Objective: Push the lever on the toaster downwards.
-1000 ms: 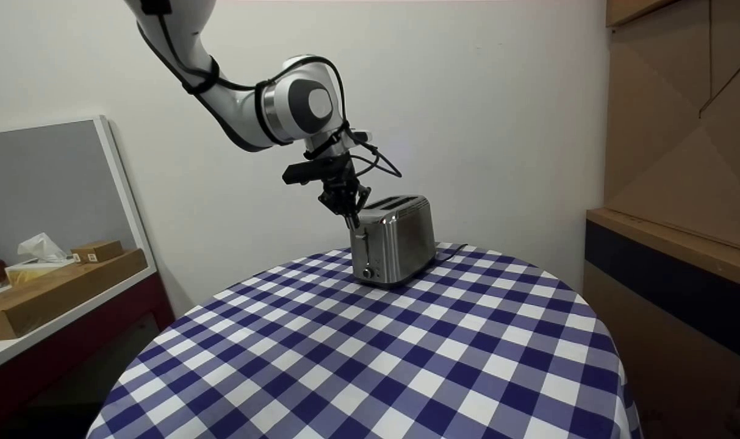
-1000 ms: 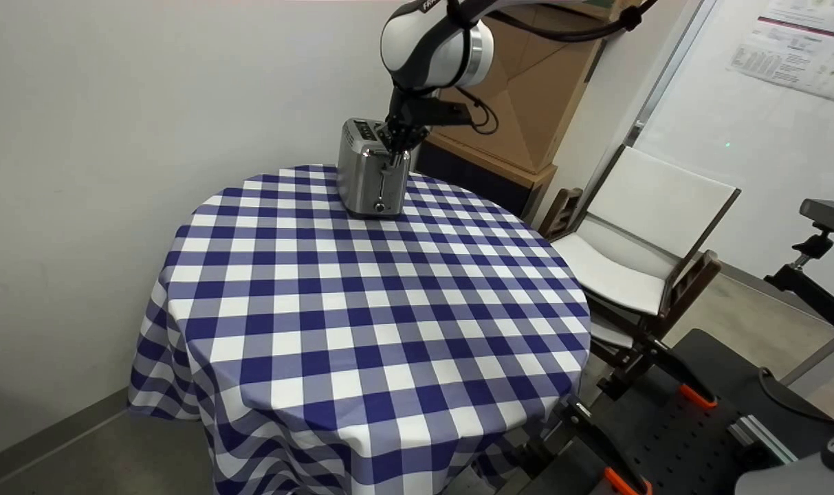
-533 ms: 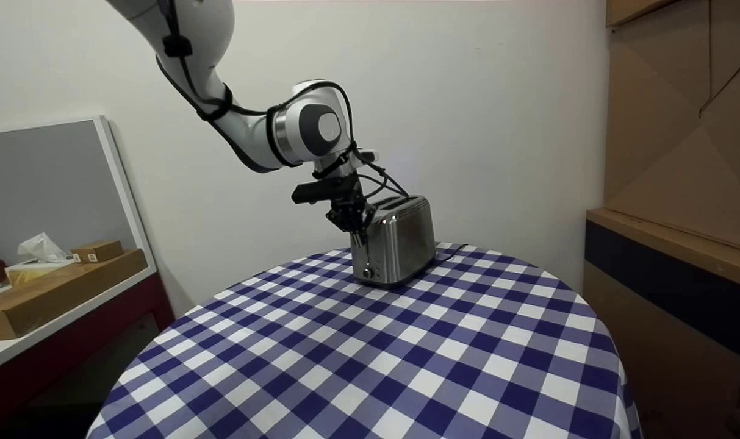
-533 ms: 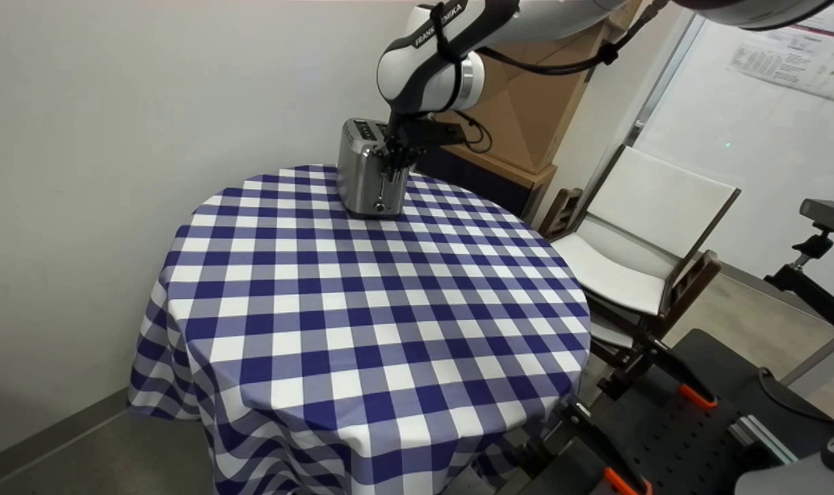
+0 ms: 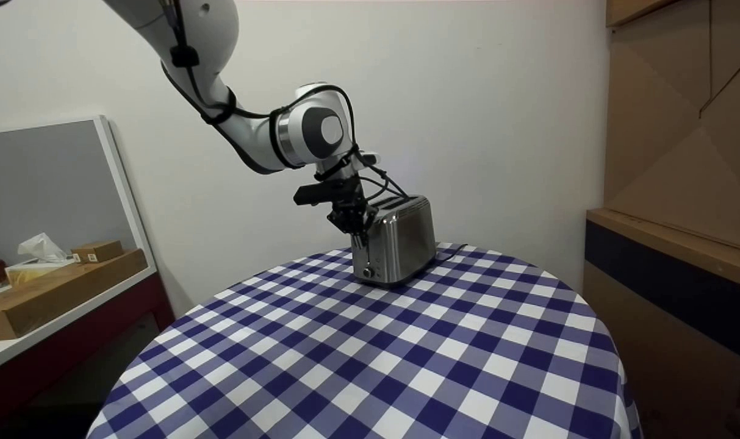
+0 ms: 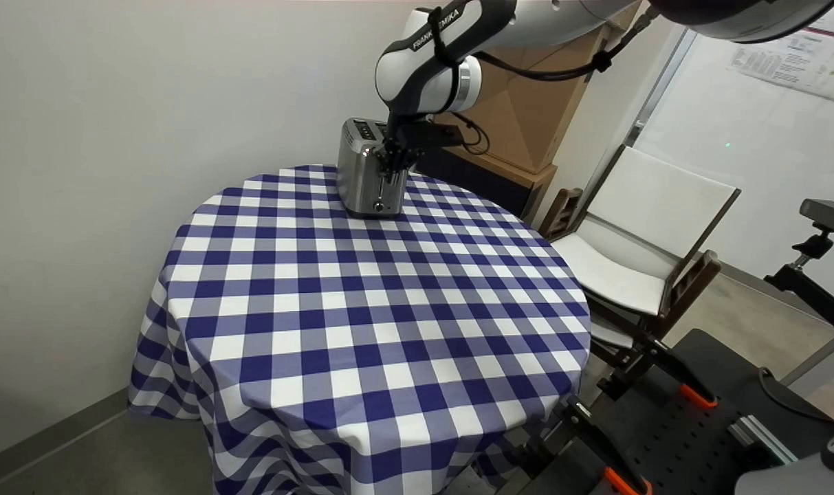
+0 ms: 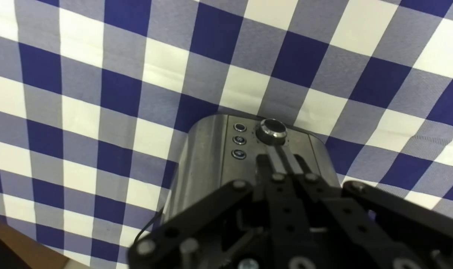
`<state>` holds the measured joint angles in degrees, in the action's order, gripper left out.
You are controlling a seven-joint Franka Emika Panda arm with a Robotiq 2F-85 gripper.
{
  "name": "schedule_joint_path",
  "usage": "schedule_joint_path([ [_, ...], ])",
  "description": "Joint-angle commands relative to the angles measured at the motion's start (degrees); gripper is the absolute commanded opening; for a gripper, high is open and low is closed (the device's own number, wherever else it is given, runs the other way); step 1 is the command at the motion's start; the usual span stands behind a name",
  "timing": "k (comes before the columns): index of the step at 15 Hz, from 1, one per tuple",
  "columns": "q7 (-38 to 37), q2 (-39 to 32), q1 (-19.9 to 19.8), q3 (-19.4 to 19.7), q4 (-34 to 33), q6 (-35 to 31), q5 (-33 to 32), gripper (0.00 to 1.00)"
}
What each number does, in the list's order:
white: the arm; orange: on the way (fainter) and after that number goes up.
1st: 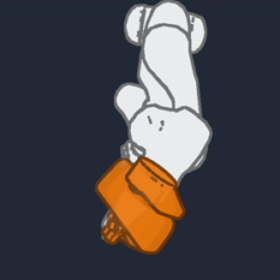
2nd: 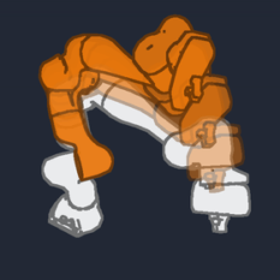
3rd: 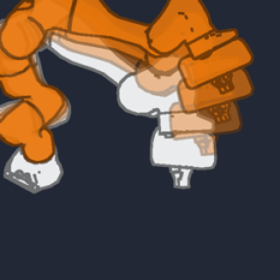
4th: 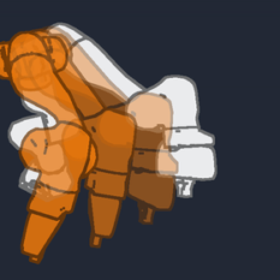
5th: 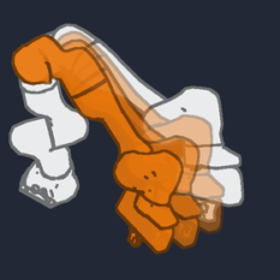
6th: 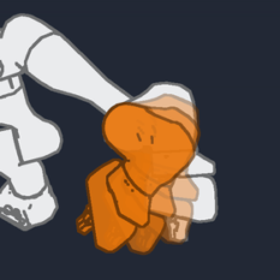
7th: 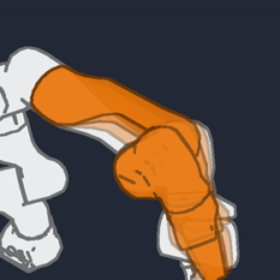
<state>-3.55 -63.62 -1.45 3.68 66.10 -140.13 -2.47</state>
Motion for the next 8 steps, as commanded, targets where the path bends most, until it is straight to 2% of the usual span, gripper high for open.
schedule_joint_path([
  [1,0.7,-1.4,-1.3,-1.2,-3.9,1.8,1.4,0.0],
  [8,2.2,-0.2,-3.1,-3.9,-5.8,6.3,3.3,0.0],
])
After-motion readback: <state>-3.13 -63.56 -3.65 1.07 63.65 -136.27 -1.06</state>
